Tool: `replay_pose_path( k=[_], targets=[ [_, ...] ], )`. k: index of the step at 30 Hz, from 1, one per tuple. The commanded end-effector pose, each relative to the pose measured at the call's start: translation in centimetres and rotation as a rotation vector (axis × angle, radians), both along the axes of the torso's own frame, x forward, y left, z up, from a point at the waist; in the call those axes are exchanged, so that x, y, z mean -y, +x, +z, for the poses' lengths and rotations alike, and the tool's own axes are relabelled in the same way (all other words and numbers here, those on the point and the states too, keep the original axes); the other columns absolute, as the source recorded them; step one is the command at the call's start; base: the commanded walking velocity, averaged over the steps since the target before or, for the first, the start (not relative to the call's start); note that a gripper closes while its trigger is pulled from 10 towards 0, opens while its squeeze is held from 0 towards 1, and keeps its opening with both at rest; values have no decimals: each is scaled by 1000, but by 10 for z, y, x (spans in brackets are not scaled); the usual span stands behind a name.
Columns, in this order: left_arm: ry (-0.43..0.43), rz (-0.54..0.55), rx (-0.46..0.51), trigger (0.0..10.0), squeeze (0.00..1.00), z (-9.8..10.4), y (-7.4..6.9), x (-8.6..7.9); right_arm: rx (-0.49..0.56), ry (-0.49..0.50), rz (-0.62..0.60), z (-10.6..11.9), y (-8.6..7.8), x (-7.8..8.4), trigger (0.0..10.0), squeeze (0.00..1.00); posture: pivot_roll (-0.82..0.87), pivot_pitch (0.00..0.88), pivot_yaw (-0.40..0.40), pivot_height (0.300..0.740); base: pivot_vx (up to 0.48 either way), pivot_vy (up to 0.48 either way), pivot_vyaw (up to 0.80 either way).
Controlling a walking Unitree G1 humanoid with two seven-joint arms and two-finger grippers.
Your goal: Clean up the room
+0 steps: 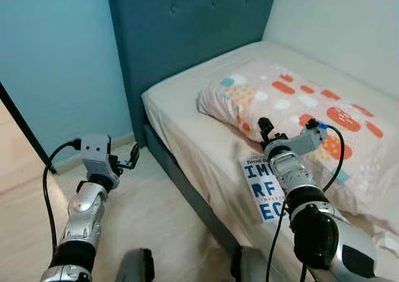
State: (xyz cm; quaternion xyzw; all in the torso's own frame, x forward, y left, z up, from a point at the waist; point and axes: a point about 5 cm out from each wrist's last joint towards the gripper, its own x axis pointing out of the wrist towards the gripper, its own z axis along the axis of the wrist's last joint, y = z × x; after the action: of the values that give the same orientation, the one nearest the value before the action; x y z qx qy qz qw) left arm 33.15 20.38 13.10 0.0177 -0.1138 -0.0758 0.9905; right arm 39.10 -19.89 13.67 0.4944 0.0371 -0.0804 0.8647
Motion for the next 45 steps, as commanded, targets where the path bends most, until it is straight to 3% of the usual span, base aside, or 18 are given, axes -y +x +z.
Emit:
replay_pose_path(
  k=[1,5,9,12,15,19,25,33,35,37,42,45],
  targets=[
    [10,1,3,10000,0,4,-3,-4,-3,31,-31,1,0,6,10000,0,143,222,-104,521,0,0,0],
    [29,-12,25,10000,0,11,-4,-3,-6,46,-43,1,0,8,10000,0,147,237,-104,516,0,0,0],
    [105,-53,81,10000,0,29,-8,1,11,87,-73,5,0,15,10000,0,165,299,-103,506,0,0,0],
    [174,-68,138,10000,0,50,-15,3,88,146,-105,21,4,25,10000,0,179,344,-101,491,0,0,0],
    [180,-64,146,10000,0,54,-17,3,110,156,-110,26,6,26,10000,0,179,344,-101,486,0,0,0],
    [240,-76,169,10000,0,66,-25,5,175,190,-140,42,9,36,10000,0,212,411,-99,471,0,0,0],
    [271,-79,172,10000,0,73,-33,6,226,210,-155,54,11,42,10000,0,227,460,-93,456,0,0,0],
    [282,-82,168,10000,0,82,-43,10,407,237,-166,89,13,56,10000,0,235,479,-91,456,0,0,0],
    [282,-82,168,10000,0,82,-43,10,407,237,-166,89,13,56,10000,0,235,479,-91,456,0,0,0],
    [280,-84,161,10000,0,84,-44,13,495,209,-109,112,17,50,10000,0,230,476,-96,456,0,0,0],
    [279,-86,157,10000,0,84,-45,14,532,200,-87,121,19,47,10000,0,228,474,-97,456,0,0,0],
    [267,-96,146,10000,0,82,-49,19,608,180,-51,144,20,44,10000,0,230,468,-101,456,0,0,0]
  ],
)
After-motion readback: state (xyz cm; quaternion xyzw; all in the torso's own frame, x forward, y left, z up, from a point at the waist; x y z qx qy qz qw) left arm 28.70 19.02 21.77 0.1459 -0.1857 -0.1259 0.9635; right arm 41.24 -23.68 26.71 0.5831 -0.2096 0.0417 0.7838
